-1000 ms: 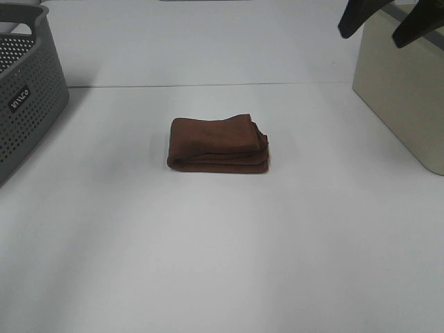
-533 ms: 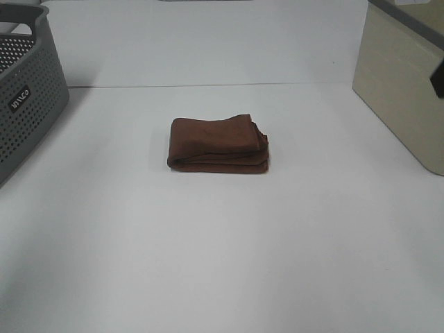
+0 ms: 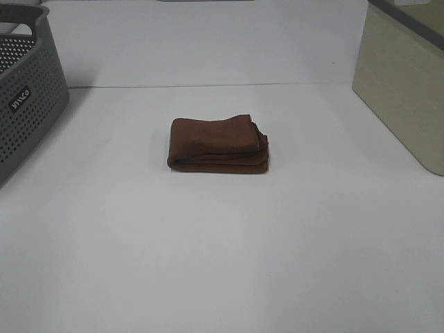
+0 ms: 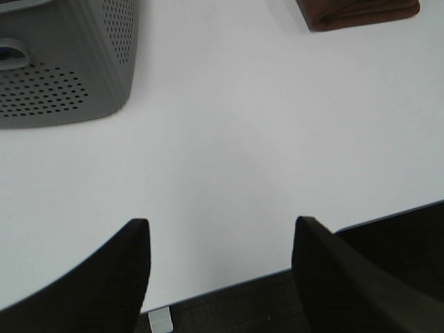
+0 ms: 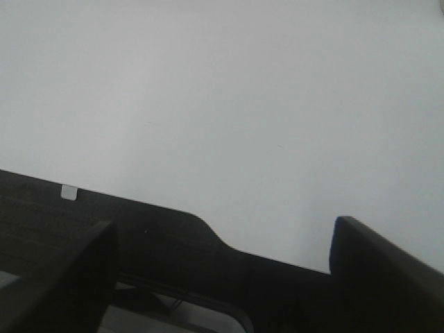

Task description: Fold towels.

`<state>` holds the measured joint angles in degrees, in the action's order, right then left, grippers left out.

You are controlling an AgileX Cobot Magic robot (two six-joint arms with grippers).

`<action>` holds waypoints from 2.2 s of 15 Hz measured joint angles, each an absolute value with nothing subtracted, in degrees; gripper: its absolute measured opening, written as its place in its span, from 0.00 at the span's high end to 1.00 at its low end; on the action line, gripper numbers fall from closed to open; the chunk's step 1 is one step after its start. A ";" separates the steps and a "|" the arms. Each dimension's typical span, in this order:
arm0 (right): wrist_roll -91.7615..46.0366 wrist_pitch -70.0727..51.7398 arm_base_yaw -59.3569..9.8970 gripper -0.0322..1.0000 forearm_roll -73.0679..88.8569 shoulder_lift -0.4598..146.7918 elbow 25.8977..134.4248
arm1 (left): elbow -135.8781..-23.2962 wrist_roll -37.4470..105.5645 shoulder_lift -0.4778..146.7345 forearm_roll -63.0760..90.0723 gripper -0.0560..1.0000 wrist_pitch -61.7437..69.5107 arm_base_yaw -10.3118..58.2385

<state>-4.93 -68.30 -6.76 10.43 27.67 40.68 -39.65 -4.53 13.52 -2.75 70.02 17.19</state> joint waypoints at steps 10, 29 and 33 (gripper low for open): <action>-5.67 -61.82 -6.76 0.21 5.73 0.86 29.16 | -28.65 7.28 3.27 1.32 0.40 60.50 17.19; -6.13 -61.54 0.17 0.21 5.73 0.86 29.05 | -28.65 7.51 -0.23 1.49 0.40 60.39 -1.49; -6.13 -61.54 0.34 0.21 5.73 -0.23 28.93 | -28.65 7.51 -0.23 1.49 0.40 60.39 -1.49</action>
<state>-6.13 -61.54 0.34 5.73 -0.23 28.93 -28.65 7.51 -0.23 1.49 60.39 -1.49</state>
